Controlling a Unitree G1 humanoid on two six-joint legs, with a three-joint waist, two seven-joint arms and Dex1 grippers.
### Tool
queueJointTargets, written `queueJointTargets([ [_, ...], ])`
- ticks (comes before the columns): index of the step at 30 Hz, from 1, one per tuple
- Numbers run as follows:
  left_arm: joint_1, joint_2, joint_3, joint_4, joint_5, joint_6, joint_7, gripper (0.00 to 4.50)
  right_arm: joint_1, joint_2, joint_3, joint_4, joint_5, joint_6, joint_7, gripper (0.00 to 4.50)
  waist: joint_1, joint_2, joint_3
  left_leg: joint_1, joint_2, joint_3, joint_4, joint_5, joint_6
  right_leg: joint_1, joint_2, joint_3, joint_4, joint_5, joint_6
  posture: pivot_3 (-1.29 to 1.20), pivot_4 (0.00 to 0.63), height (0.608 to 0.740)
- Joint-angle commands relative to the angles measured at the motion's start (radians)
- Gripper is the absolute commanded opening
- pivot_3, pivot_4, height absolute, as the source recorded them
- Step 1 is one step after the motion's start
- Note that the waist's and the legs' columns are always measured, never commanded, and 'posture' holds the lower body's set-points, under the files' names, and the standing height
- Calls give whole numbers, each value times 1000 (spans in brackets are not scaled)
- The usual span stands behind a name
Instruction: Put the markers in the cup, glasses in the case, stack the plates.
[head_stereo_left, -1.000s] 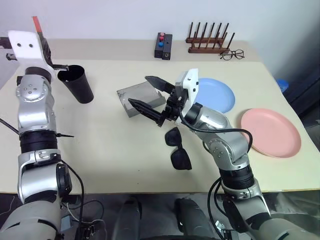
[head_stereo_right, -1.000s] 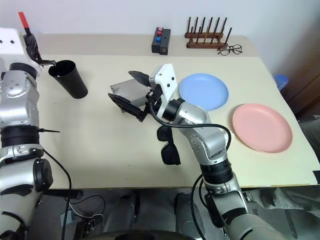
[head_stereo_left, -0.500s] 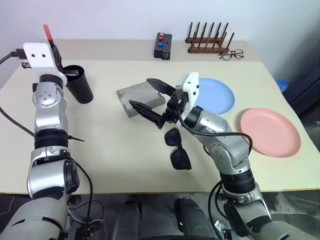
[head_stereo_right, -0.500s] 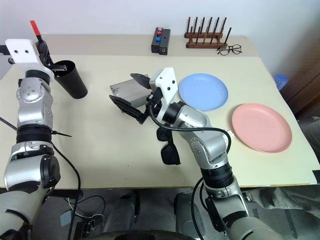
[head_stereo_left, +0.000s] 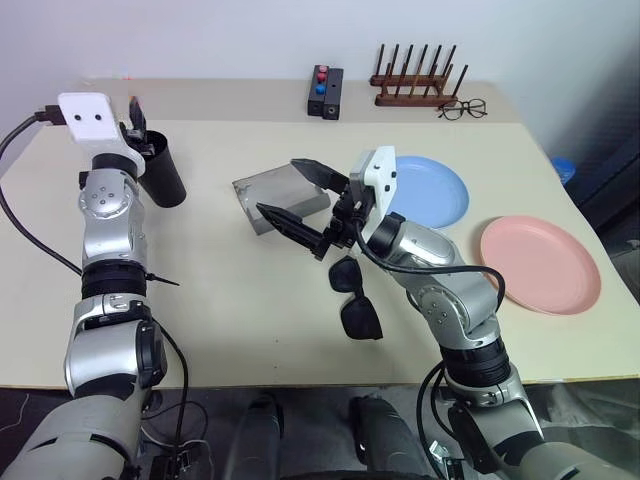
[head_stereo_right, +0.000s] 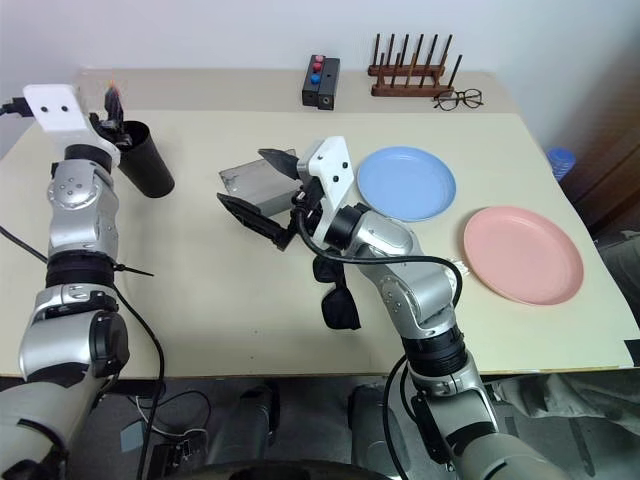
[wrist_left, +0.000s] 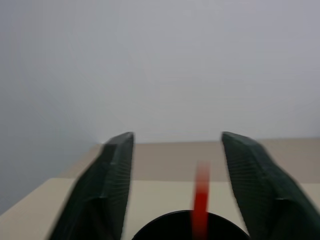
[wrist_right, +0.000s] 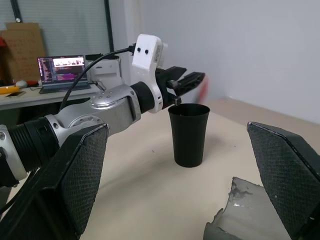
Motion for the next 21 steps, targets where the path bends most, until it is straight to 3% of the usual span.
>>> queueJointTargets([
  [1,-10,4,6,-29,-6,-6,9,2650,3,2,2,-46,12,-2,2,4500,0,0,0,0,0,0,0,0,0,0,0,0,0,0,0,0,150,738],
  [8,-22,-16,3,-103,-46,43,-28,2650,10,-21,-14,-54,14,3,7,4500,2,0,0,0,0,0,0,0,0,0,0,0,0,0,0,0,150,738],
  [12,9,-18,-67,-297,-194,291,-311,2650,28,-140,-67,-47,18,13,75,4500,6,0,0,-1,0,0,0,0,0,1,0,0,-1,0,0,0,150,738],
  [15,81,45,-199,-477,-229,548,-502,3471,70,-311,-68,-54,-11,-11,204,4500,2,0,0,0,-1,0,0,0,0,2,-1,0,-2,0,0,0,150,738],
  [17,112,86,-272,-533,-208,664,-561,4475,101,-414,-82,-58,-5,-11,277,4500,-3,1,0,0,0,0,0,0,0,2,-1,0,-2,-1,0,0,150,738],
  [21,123,118,-356,-590,-226,828,-665,4475,144,-519,-113,-72,5,-10,341,4500,-23,1,1,1,1,-1,-1,0,0,1,1,0,0,-1,-1,0,150,738],
])
